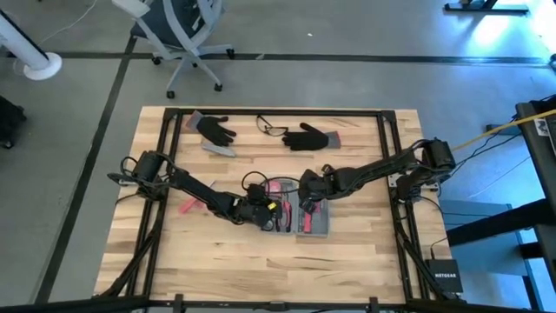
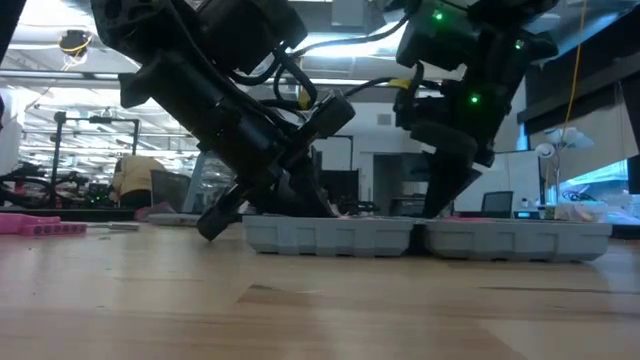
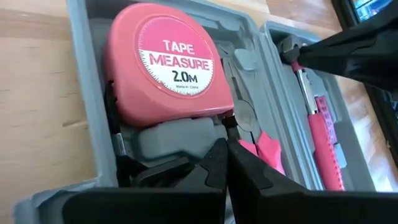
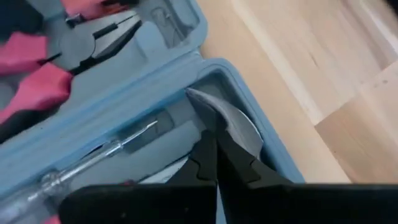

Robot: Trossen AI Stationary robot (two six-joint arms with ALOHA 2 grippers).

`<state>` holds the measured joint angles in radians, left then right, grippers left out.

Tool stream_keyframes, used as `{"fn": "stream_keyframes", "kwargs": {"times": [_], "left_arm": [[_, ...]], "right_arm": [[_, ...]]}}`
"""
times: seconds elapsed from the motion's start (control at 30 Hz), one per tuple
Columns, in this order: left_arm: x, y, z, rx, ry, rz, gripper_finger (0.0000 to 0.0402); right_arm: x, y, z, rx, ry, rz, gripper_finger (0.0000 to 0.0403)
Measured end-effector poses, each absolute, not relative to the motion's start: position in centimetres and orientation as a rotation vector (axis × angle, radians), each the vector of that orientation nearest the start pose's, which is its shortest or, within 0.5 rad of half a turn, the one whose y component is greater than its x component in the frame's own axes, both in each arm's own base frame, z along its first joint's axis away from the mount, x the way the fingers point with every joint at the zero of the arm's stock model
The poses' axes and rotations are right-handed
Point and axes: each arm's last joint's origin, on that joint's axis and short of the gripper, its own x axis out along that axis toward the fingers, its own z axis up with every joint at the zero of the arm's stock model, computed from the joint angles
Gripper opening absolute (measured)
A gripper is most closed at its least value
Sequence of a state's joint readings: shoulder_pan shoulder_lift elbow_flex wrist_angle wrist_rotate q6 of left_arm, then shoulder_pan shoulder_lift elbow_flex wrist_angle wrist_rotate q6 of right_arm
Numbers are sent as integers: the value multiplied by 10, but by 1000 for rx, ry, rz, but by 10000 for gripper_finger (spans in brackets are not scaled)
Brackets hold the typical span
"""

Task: Prefit tool cases
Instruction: Put the orange hammer into the gray tool case

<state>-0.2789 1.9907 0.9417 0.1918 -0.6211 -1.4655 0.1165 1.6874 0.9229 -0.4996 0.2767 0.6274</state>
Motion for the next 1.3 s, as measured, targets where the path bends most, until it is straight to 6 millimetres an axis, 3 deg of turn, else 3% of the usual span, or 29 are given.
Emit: {"fn": "stream_keyframes", "kwargs": {"times": [0.07, 0.17, 0.27, 0.4, 0.53, 0.6, 0.73, 0.8, 0.9, 1.0, 1.13, 1.23, 1.3], "left_arm": [[352, -84, 93, -999, 377, 785, 0], [352, -84, 93, -998, 373, 785, 0], [352, -84, 93, -995, 365, 790, 0], [352, -84, 93, -993, 362, 790, 0], [352, -85, 93, -994, 359, 790, 0], [352, -85, 93, -996, 359, 791, 0], [351, -85, 93, -1004, 351, 804, 0], [352, -85, 93, -1003, 349, 806, 0], [351, -85, 93, -1003, 346, 807, 0], [352, -84, 93, -1003, 340, 809, 0], [352, -84, 93, -1004, 336, 813, 0], [352, -84, 94, -1007, 333, 813, 0], [351, -85, 93, -1007, 331, 815, 0]], "right_arm": [[293, 24, 166, 291, 1152, -488, 0], [296, 19, 212, 285, 1055, -468, 0], [292, 14, 224, 225, 1054, -502, 0], [293, 11, 207, 245, 1060, -518, 0], [288, 15, 152, 348, 1140, -500, 0], [286, 16, 138, 409, 1154, -479, 0], [281, 15, 144, 405, 1162, -472, 0], [280, 13, 159, 386, 1161, -452, 0], [287, 11, 199, 401, 1060, -441, 0], [288, 14, 212, 375, 1034, -464, 0], [294, 17, 195, 383, 1030, -475, 0], [295, 18, 151, 415, 1097, -470, 0], [297, 19, 132, 446, 1102, -450, 0]]}}
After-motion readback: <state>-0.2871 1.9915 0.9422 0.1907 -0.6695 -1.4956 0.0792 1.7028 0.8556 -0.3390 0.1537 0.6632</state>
